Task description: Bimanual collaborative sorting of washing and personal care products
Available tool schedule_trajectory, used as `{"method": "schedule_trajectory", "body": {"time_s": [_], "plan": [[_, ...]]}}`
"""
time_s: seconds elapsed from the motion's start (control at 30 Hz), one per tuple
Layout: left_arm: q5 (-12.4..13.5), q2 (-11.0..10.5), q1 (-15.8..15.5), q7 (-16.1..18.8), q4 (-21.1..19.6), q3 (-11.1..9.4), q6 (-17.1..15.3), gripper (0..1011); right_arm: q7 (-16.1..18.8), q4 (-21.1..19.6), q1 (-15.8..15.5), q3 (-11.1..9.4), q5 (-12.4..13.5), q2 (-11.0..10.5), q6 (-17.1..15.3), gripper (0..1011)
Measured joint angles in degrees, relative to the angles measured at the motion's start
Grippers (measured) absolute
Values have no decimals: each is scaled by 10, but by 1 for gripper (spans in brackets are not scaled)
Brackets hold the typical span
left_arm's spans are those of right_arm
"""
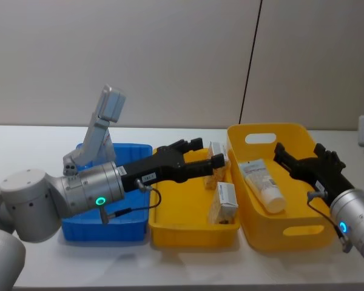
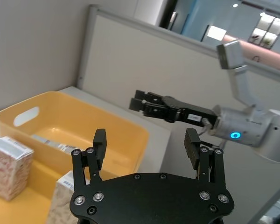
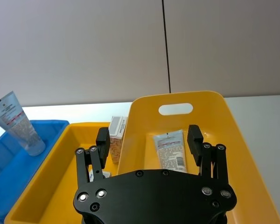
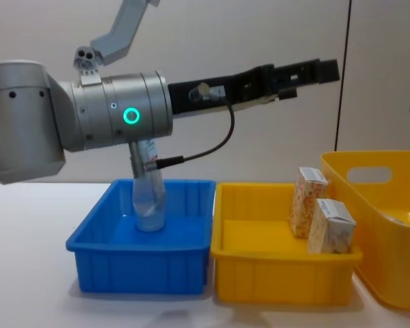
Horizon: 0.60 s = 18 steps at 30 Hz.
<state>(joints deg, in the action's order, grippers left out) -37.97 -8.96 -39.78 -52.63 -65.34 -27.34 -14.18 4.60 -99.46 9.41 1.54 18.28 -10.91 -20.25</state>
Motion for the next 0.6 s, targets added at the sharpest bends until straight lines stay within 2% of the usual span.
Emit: {"method": "schedule_trajectory", "body": {"time_s": [0.17, 0.6], "plan": [[17, -9, 17, 34, -18, 1, 9, 1001, -1, -2, -13, 14, -2, -11, 23, 1004], [67, -33, 67, 132, -70, 4, 35, 1001, -5, -12, -69, 77, -12, -57, 124, 1004]]}}
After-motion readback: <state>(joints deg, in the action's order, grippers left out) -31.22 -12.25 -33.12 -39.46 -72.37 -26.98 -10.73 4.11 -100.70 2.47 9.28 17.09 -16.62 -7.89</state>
